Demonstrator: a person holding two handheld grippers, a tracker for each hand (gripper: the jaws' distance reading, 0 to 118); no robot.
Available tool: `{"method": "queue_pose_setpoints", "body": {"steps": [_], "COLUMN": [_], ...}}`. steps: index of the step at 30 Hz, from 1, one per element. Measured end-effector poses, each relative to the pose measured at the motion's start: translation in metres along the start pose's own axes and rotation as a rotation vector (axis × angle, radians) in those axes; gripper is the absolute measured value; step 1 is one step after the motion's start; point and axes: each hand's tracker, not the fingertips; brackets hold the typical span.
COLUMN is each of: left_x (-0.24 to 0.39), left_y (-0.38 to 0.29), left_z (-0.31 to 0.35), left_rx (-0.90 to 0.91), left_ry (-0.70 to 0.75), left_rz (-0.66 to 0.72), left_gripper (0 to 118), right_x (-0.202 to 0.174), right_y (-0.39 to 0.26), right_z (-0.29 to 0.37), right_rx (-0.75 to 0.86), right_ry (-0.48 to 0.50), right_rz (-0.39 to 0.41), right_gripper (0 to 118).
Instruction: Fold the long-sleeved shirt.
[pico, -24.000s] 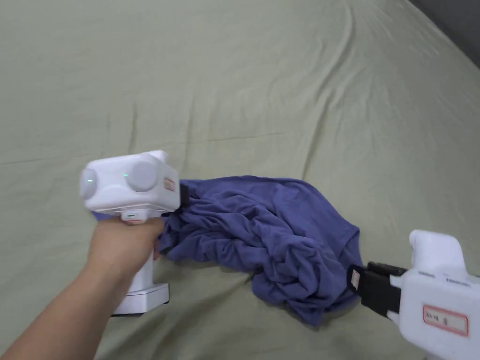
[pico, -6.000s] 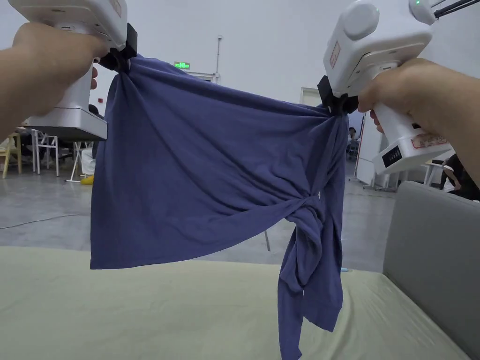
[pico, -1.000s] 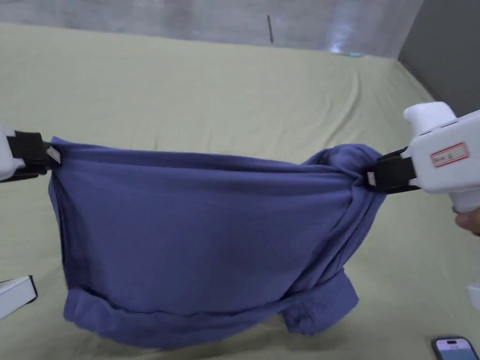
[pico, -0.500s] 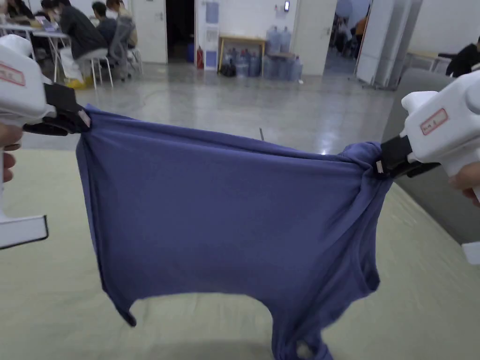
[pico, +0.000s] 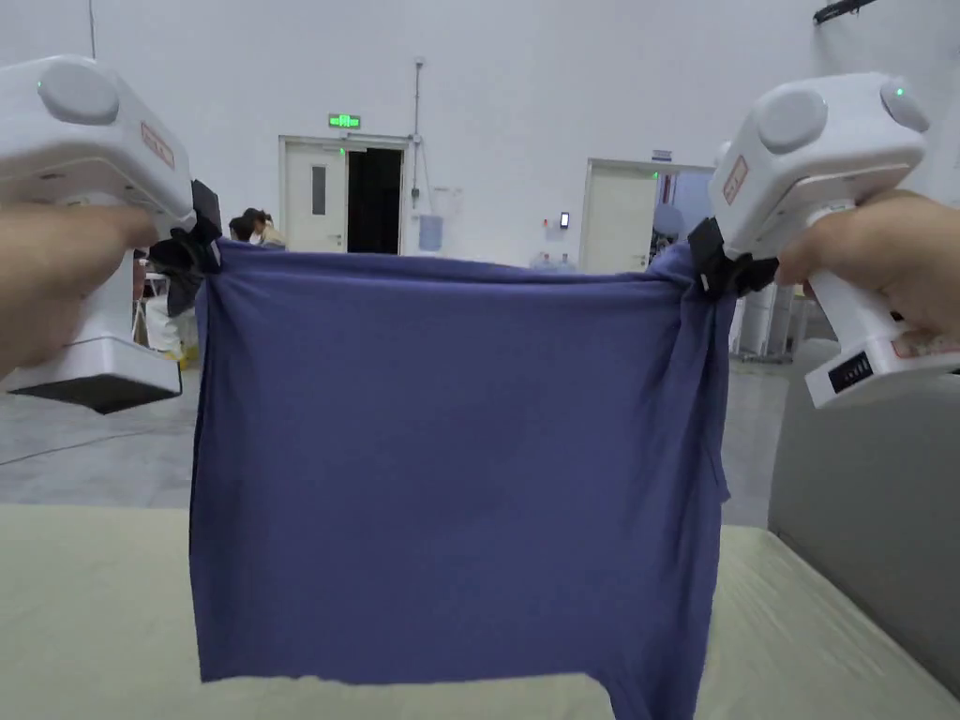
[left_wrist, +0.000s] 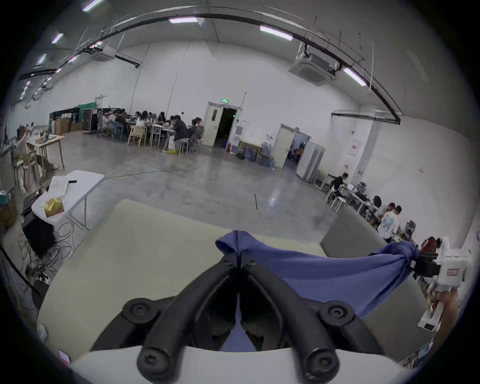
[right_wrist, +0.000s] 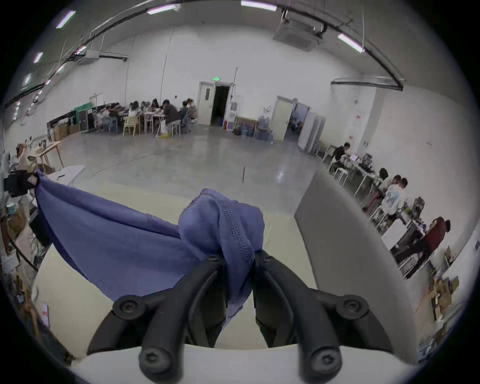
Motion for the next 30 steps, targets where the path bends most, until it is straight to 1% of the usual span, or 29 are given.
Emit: {"method": "queue_pose_setpoints", "body": {"steps": [5,8,11,14,17,19,22,23,24,25,26,28,29,30], "left_x": [0.013,0.018,0.02,0.017,0.002,-0.011,-0.034,-0.039,-0.047,-0.056,-0.065,-0.086,-0.099,-0.11], "left_y": [0.039,0.054,0.054,0.02,-0.027,-0.068,-0.141,-0.169,-0.194,-0.22,-0.248,-0.293,-0.317,-0.337], "left_z": [-0.006,-0.01,-0.018,-0.031,-0.061,-0.081,-0.104,-0.11,-0.118,-0.121,-0.123,-0.123,-0.117,-0.106], "left_rx": [0.046,0.074,0.086,0.056,-0.046,-0.117,-0.216,-0.247,-0.231,-0.248,-0.314,-0.431,-0.451,-0.439], "left_ry": [0.02,0.02,0.018,0.023,0.021,0.04,0.034,0.064,0.051,0.015,0.008,0.021,0.008,-0.005], "left_rz": [0.0,0.002,-0.015,-0.065,-0.086,-0.076,-0.073,-0.132,-0.199,-0.21,-0.214,-0.127,-0.071,-0.045], "left_gripper": [0,0,0,0,0,0,0,0,0,0,0,0,0,0], "right_x": [0.001,0.001,0.001,-0.002,-0.01,-0.022,-0.037,-0.042,-0.048,-0.054,-0.06,-0.066,-0.068,-0.069], "right_y": [0.052,0.072,0.072,0.042,-0.011,-0.067,-0.156,-0.186,-0.221,-0.25,-0.282,-0.337,-0.365,-0.391], "right_z": [0.013,0.017,0.011,-0.017,-0.064,-0.085,-0.123,-0.139,-0.147,-0.155,-0.159,-0.162,-0.158,-0.152], "right_rx": [0.092,0.13,0.136,0.099,0.002,-0.049,-0.147,-0.185,-0.214,-0.25,-0.295,-0.316,-0.341,-0.353], "right_ry": [-0.043,-0.053,-0.069,-0.047,-0.003,0.03,0.103,0.125,0.154,0.175,0.186,0.212,0.239,0.242], "right_rz": [-0.004,-0.008,-0.001,0.021,0.039,0.046,0.007,0.003,-0.012,-0.017,-0.008,-0.027,-0.035,-0.052], "right_gripper": [21,21,21,20,21,21,21,21,20,21,21,21,21,21]}}
